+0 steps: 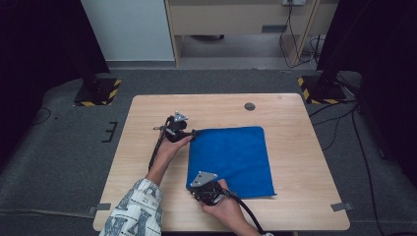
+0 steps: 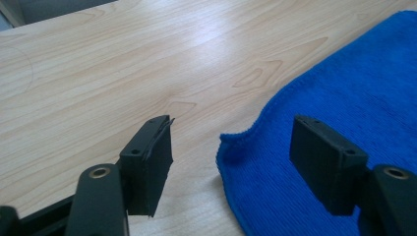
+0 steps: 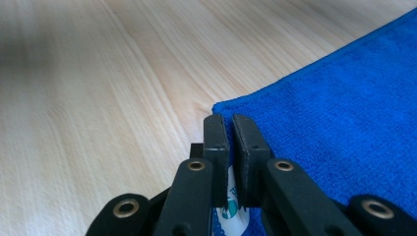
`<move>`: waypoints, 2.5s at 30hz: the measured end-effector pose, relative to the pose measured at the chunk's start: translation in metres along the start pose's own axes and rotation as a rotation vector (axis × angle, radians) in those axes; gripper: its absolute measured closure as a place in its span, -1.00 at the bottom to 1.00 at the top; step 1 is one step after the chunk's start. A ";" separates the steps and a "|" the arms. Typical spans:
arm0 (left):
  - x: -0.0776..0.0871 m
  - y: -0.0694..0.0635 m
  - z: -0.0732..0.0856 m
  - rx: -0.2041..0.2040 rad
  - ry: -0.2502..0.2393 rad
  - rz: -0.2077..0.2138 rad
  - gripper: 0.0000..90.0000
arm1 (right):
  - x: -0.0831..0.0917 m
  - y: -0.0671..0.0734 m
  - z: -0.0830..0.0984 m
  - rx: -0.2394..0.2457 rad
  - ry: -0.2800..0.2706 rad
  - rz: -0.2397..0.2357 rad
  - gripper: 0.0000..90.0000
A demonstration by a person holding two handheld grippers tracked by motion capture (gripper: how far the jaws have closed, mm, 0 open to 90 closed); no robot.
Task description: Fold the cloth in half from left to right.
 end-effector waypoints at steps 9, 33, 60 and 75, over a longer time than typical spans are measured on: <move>-0.016 0.002 0.011 -0.002 0.027 0.010 -0.18 | -0.002 0.005 -0.003 -0.002 -0.007 -0.007 0.87; -0.001 -0.007 -0.010 -0.005 0.030 0.063 0.91 | 0.010 0.012 -0.015 -0.013 -0.058 -0.004 0.90; 0.038 0.032 -0.004 0.022 0.033 0.023 0.92 | 0.001 0.042 -0.048 -0.006 -0.108 0.001 0.92; 0.072 0.064 0.013 0.042 0.032 0.001 0.91 | -0.023 0.073 -0.082 -0.013 -0.140 -0.082 0.92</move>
Point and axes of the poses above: each handheld gripper's, and its own axes: x roughly backward along the jaws, z roughly out of its underside, y roughly to its left, the point moved 5 cm from there along -x, roughly forward along the jaws, and after that the axes turned 7 degrees about -x, right-handed, at the moved point
